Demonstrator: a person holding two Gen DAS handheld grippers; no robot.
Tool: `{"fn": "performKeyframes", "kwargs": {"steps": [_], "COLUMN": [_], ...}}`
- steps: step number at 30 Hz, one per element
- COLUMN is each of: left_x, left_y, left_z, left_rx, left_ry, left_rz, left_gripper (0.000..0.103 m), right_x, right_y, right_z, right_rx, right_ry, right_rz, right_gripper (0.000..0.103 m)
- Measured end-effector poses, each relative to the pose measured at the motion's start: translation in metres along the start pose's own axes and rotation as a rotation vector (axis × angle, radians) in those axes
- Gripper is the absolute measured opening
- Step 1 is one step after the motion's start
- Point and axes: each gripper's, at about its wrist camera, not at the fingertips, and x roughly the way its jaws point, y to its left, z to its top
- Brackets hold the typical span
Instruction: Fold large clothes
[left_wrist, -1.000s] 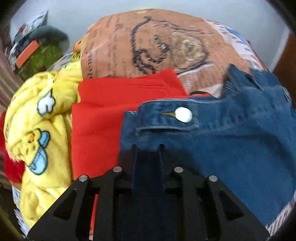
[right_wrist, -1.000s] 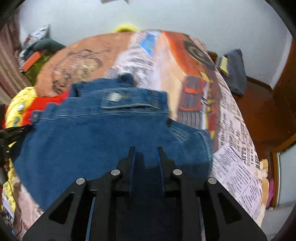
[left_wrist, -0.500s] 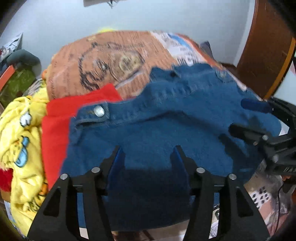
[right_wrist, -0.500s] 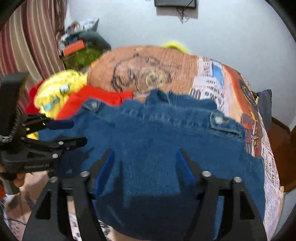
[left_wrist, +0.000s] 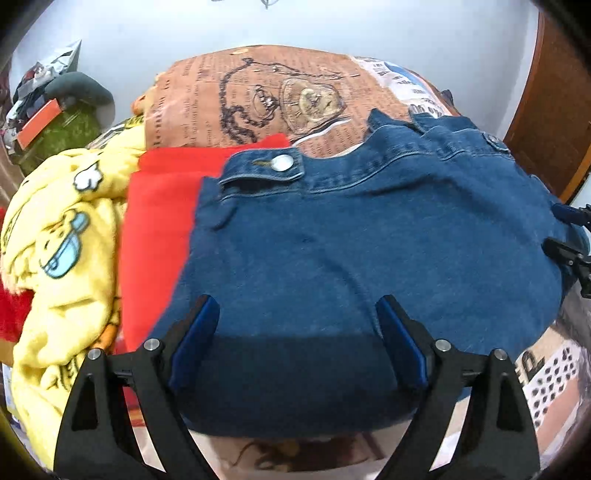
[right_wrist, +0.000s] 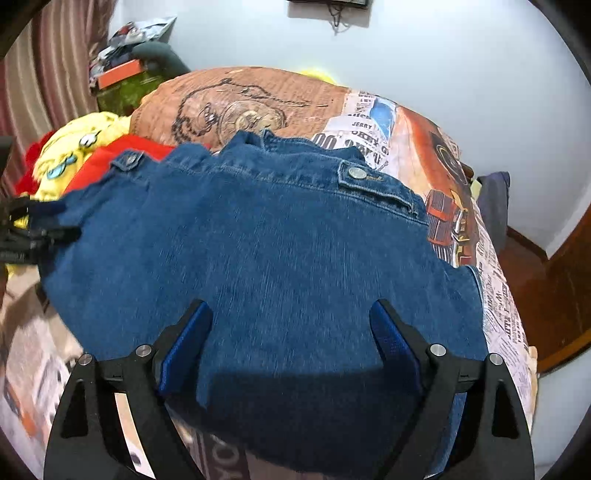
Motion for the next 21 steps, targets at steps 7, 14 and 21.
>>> {"fn": "performKeyframes", "kwargs": {"steps": [7,14,21], "left_x": [-0.012,-0.024,-0.038], "left_y": [0.011,0.037,0.046], "left_z": [-0.01,-0.024,-0.024], "left_rx": [0.007,-0.054,-0.183], "left_ry": [-0.02,-0.008,-0.001], "left_rz": [0.111,0.142,0.123], "left_gripper": [0.089,0.089,0.089], "right_x": [-0.012,-0.023,-0.034], "right_y": [-0.016,-0.064,-0.051], "right_z": [-0.01,-0.03,-0.022], "right_rx": [0.043,0.229,0.189], "right_ry": [0.007,0.021,0.041], "right_rz": [-0.045,-0.024,-0.08], "right_gripper": [0.087,0.087,0.087]}}
